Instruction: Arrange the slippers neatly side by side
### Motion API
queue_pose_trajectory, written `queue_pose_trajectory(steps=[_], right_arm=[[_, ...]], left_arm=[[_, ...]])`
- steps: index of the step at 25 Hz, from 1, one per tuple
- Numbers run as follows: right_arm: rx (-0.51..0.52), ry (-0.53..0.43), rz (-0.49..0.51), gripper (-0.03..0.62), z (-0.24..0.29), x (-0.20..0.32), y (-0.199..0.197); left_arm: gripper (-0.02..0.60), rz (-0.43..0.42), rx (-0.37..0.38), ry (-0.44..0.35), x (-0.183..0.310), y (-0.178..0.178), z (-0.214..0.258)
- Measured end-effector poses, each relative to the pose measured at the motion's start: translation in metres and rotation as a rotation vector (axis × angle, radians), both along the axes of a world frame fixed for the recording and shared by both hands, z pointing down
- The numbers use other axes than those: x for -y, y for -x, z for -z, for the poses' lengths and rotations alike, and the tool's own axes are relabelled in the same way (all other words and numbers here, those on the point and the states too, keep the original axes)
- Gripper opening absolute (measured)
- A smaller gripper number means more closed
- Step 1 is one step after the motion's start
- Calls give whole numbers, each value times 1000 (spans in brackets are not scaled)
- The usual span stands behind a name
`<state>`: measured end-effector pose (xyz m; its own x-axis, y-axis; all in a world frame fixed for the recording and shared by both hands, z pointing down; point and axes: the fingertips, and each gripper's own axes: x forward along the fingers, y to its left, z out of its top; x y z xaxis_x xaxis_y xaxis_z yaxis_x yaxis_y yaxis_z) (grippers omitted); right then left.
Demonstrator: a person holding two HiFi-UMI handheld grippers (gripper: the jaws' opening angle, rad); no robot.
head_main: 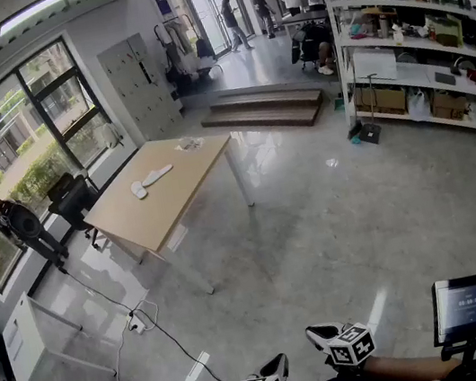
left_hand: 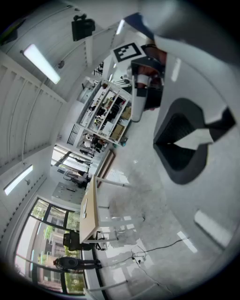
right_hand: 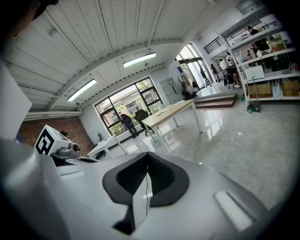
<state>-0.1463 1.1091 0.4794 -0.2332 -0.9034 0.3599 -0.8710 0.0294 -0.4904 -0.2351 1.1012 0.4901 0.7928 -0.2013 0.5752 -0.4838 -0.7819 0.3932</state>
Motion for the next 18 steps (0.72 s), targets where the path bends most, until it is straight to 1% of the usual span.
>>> queue_pose_trajectory(steps=[6,12,14,16,18], right_arm=[[8,-2,7,11,-4,0,1],[49,13,-7,11,-12,-4,3],[60,14,-6,11,-14,-6,-12],[69,15,4,11,-16,-8,-34],[72,19,21,11,-18,-8,-41]], left_arm=[[3,14,-5,-6,-1,1,-3],[3,20,14,0,-9,10,-7],[3,36,20,4,-12,-2,-8],[3,52,30,8,-15,-23,-11],[3,58,37,13,-18,-33,-12]])
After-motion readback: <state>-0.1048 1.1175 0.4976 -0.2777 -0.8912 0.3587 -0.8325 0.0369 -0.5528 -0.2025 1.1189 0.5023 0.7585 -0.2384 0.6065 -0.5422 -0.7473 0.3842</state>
